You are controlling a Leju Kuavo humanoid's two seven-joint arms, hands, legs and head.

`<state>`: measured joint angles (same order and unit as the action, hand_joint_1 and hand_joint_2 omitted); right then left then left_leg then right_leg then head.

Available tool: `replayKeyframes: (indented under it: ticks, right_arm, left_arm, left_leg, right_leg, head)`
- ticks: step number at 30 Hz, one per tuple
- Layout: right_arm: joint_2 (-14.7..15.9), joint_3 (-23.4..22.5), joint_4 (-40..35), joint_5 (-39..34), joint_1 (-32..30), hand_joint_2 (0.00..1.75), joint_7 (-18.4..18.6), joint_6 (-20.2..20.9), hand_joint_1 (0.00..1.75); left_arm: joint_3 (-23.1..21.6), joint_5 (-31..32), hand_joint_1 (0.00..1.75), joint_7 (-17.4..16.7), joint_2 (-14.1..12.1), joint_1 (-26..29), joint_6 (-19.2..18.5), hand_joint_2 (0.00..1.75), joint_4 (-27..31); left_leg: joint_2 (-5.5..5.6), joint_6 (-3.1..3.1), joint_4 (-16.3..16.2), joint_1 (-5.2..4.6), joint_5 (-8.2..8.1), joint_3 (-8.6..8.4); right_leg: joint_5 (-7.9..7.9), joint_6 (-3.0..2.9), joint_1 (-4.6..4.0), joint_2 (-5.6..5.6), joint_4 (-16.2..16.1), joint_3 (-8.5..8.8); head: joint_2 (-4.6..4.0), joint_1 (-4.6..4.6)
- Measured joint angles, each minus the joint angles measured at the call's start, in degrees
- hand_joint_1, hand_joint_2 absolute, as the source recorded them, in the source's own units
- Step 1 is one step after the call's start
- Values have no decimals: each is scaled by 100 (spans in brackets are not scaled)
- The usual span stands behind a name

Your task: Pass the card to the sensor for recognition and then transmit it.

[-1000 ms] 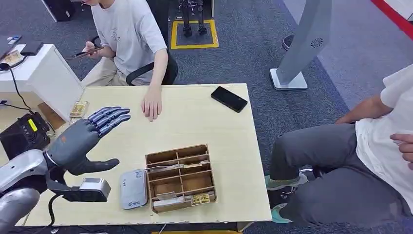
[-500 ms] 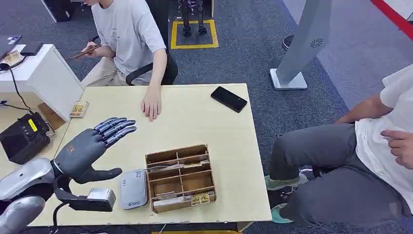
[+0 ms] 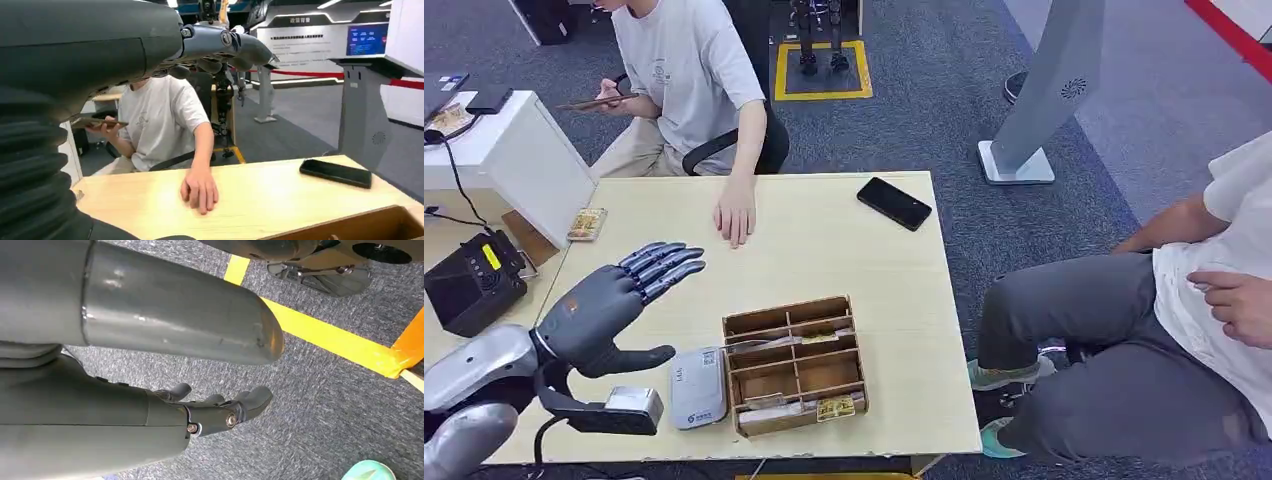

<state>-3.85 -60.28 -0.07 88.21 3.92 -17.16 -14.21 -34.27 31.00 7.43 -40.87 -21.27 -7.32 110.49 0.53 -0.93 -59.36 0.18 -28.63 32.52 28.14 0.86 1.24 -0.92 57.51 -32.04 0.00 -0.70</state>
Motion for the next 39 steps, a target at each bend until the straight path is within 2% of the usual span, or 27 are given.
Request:
replayKeyframes:
  ticks: [5, 11, 13, 16, 19, 31, 39]
  right_arm:
    - [0, 0, 0, 0, 3, 0, 28, -2, 0]
    - [0, 0, 0, 0, 4, 0, 44, 4, 0]
    - [0, 0, 0, 0, 17, 0, 63, 9, 0]
    - [-2, 0, 0, 0, 48, 0, 101, 4, 0]
    - [-2, 0, 0, 0, 48, 0, 105, 0, 0]
    - [-2, 2, 0, 0, 66, 0, 125, 0, 0]
    - [-2, 2, 0, 2, 69, 0, 146, 0, 0]
  left_arm:
    - [-287, 441, 0, -153, 35, -35, 7, 175, -37]
    - [-573, 441, 0, -205, 149, -99, 22, 175, -138]
    - [-700, 610, 0, -380, 289, -106, 57, 175, -217]
    - [-960, 1027, 0, -667, 668, -13, 280, 175, -442]
    - [-1156, 1173, 0, -800, 824, 37, 420, 175, -582]
    - [-1327, 1195, 0, -815, 1069, 107, 435, 175, -846]
    - [-1344, 1261, 0, -1023, 1268, 196, 474, 175, -1006]
  left_leg:
    - [0, 0, 0, 0, 0, 0]
    - [1, 0, 0, -1, 0, 0]
    - [2, 0, 0, -2, 0, 0]
    - [0, 0, 0, -4, 0, 1]
    - [-2, -1, -1, -4, -1, 1]
    - [-1, 0, -1, -3, 0, 1]
    - [-1, -1, -1, -4, -1, 1]
  right_leg:
    - [0, 0, 0, 0, 0, -1]
    - [0, 0, 0, 1, -1, -2]
    - [0, 0, 2, 2, -1, 0]
    - [-1, 1, 2, 0, -1, 1]
    - [-1, 2, 2, -1, -1, -1]
    - [-1, 1, 0, 0, -1, -1]
    - [-1, 2, 2, 0, -1, 0]
  head:
    - [0, -2]
    - [0, -2]
    - [0, 0]
    - [0, 2]
    - [0, 2]
    - [0, 2]
    - [0, 0]
